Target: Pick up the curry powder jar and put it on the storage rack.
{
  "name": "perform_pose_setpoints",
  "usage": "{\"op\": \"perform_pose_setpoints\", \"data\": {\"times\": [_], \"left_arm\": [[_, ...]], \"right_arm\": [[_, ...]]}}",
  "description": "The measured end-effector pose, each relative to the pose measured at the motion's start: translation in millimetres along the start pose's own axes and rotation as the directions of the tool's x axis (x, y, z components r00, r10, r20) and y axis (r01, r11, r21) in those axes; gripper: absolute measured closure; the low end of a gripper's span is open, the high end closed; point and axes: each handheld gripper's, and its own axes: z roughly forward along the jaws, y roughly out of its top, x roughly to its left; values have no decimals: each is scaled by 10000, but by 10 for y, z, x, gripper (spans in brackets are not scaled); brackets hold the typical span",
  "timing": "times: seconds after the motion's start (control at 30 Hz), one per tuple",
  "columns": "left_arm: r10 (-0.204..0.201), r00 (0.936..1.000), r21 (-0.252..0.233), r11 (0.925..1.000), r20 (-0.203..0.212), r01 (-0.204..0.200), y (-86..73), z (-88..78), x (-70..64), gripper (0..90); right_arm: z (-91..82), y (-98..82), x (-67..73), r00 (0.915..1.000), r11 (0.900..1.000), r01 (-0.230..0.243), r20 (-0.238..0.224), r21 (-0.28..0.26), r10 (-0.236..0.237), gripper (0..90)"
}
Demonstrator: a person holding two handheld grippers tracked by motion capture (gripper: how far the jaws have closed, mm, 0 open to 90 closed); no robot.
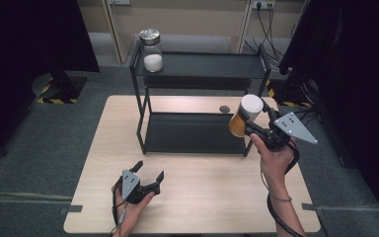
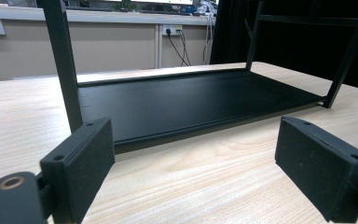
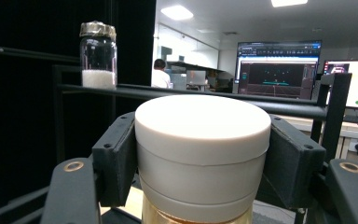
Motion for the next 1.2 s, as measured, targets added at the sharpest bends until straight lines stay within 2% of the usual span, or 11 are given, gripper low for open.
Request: {"op": "perform_pose_setpoints", "data": {"times": [1.2], "left_arm": [[-14, 10000, -31, 10000, 41, 14, -4, 5, -9, 114]], "right_arm": [[205, 326, -66, 9995, 9992, 60, 320, -401, -47, 338]]}}
